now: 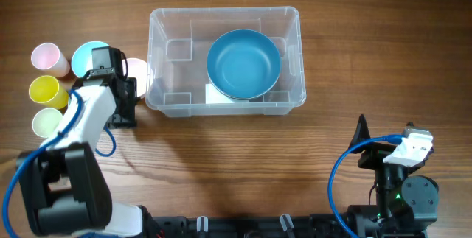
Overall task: Pack container
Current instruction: 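Reach the left gripper to the pink bowl and grasp its rim, then lift the pink bowl and lower it into the container's left side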
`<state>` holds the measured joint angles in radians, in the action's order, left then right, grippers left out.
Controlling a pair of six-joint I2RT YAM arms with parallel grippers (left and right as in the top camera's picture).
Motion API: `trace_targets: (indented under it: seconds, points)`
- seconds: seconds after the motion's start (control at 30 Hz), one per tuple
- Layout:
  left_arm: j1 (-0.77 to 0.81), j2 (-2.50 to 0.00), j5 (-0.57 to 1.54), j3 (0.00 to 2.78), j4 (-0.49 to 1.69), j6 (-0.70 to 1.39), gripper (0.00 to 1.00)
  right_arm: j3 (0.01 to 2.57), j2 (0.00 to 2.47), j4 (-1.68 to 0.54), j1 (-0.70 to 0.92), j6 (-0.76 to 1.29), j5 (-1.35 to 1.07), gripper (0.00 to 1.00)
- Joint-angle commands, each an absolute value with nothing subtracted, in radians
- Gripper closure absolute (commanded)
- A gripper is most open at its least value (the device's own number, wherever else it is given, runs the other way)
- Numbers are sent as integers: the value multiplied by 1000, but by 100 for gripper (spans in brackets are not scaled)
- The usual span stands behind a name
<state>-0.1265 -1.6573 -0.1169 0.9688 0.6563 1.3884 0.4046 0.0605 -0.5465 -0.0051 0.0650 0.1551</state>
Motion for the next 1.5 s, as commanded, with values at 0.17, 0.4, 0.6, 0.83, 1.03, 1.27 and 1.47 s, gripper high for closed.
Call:
trace_targets:
  seconds: [0.17, 0.4, 0.6, 0.83, 1.03, 1.27, 1.47]
  points:
    - [-131, -1692, -112, 961, 619, 1392, 70, 412, 58, -544, 0, 55, 168, 0]
    - [-131, -1687, -113, 962, 616, 1392, 93, 413, 58, -544, 0, 55, 168, 0]
    - [-131, -1618, -113, 1000, 616, 1308, 96, 412, 58, -544, 0, 55, 168, 0]
    - [-131, -1430, -113, 1037, 617, 1259, 96, 413, 58, -544, 0, 55, 168, 0]
    - [-125, -1227, -96, 1038, 609, 1187, 96, 413, 58, -544, 0, 55, 168, 1]
    - [-36, -1042, 121, 1039, 401, 865, 96, 413, 58, -544, 0, 55, 168, 0]
    - [80, -1036, 112, 1094, 377, 751, 96, 412, 58, -544, 0, 55, 168, 1]
